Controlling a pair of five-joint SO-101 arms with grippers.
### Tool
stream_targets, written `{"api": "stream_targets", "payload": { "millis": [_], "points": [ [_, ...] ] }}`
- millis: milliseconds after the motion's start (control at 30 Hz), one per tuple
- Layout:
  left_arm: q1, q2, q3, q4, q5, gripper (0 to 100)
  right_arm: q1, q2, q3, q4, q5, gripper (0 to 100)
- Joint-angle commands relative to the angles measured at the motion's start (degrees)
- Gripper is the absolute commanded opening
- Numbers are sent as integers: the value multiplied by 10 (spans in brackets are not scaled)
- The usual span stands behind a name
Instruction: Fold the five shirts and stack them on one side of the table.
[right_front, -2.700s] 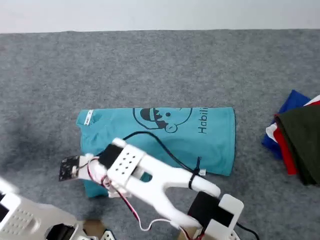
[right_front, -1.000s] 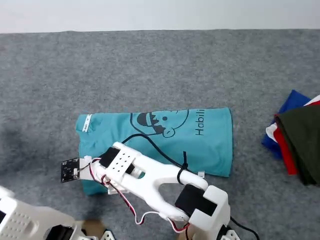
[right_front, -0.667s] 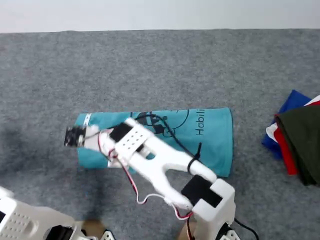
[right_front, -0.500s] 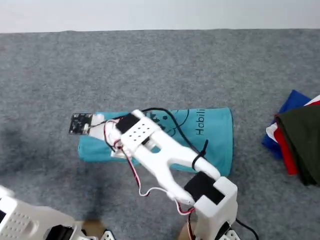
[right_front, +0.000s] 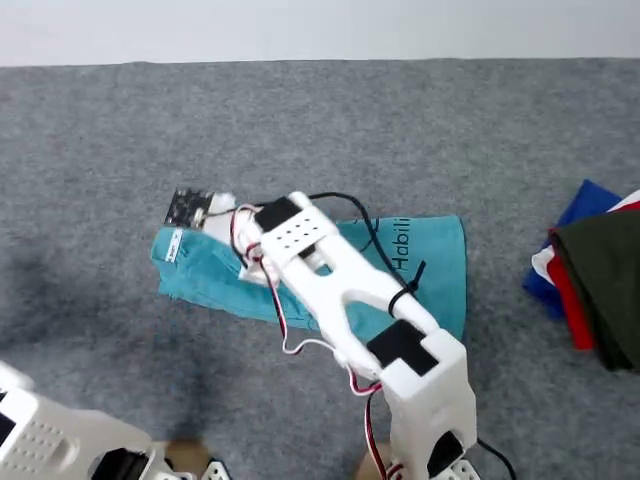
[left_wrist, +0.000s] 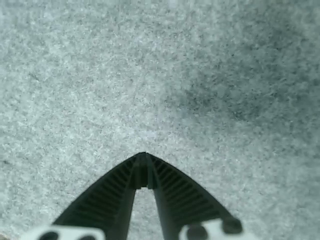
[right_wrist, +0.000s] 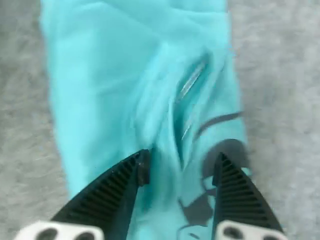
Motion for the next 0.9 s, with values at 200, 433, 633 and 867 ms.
{"api": "stream_targets", "payload": {
  "millis": [200, 433, 633, 867],
  "points": [
    [5, -32, -2, -10, -4, 2, 15, 2, -99, 59, -6, 226],
    [11, -32, -2, -7, -4, 2, -36, 3, -100, 107, -5, 163],
    [11, -32, -2, -7, -4, 2, -51, 12, -98, 120, -5, 85],
    [11, -33, -2, -5, -4, 2, -11, 97, -99, 85, 40, 82]
  ]
}}
